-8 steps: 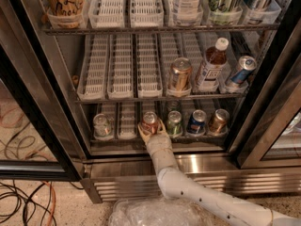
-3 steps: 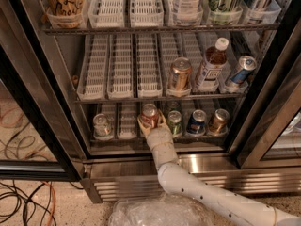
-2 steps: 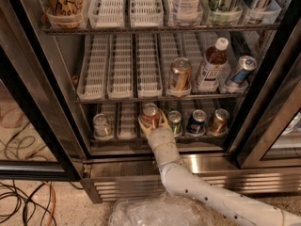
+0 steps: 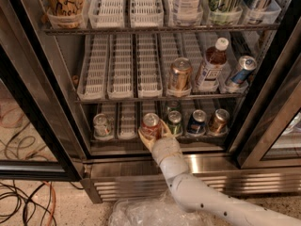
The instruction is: Pick coke can from bottom shelf of fridge
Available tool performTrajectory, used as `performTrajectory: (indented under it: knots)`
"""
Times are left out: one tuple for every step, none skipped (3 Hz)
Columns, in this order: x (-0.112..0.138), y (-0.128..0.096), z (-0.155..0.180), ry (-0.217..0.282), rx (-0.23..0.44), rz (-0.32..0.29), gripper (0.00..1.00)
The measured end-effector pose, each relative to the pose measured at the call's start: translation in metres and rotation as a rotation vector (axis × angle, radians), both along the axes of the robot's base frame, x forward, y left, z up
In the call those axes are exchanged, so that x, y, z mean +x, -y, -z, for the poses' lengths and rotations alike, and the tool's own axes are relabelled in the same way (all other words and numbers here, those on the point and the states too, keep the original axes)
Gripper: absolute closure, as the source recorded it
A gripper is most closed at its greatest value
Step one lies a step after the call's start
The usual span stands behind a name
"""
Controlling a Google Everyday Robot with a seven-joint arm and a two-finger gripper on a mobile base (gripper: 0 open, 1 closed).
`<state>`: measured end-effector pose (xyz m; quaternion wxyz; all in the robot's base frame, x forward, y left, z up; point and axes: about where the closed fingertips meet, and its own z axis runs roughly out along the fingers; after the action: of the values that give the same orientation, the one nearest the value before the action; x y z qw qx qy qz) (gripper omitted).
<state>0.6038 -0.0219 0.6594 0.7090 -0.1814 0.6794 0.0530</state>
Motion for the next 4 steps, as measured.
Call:
performTrajectory:
  knots:
    - [-0.03, -0.001, -0.003, -0.051, 0.002, -0.077, 1.0]
    - [-0.051, 0.004, -0.012, -0.068, 0.019, -0.165, 1.0]
    - [-0.063, 0.021, -0.024, -0.064, 0.027, -0.231, 1.0]
    - [-0.08, 0.027, -0.028, -0.079, 0.009, -0.316, 1.0]
